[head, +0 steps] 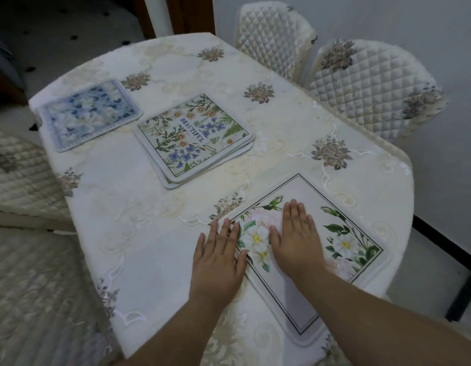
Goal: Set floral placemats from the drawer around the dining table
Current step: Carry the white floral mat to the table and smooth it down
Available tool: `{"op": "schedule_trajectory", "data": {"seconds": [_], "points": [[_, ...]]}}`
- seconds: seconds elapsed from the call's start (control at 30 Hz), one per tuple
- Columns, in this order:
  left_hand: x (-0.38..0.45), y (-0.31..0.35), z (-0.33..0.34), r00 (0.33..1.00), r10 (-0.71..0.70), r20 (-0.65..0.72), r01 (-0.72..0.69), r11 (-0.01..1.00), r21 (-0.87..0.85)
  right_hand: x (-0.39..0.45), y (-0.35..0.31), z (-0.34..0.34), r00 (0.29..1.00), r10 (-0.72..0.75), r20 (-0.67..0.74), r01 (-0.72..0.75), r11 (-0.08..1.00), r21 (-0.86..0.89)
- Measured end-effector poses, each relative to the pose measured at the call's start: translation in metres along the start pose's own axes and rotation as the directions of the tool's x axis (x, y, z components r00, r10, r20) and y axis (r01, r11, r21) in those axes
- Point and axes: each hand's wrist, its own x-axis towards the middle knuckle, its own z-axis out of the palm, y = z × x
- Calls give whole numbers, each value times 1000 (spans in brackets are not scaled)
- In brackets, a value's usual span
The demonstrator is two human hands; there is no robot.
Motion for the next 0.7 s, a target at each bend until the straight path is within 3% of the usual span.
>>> {"op": "schedule_trajectory", "data": {"seconds": [0.17, 0.27, 0.4, 0.7], "points": [[22, -19, -17, 998, -40, -39, 37, 996, -79, 0, -1, 0, 999, 1, -38, -1, 1000, -4], [65, -48, -42, 991, -112, -70, 109, 993, -36, 0, 0, -1, 1000, -6, -20, 6, 1000, -17], [110, -84, -66, 982, -186, -4, 186, 982, 1, -1, 1, 0, 1000, 5, -25, -6, 1000, -30], [127, -112, -67, 981, -173, 86, 173, 985, 6, 0, -2, -3, 1000, 16, -15, -17, 999, -29]]}}
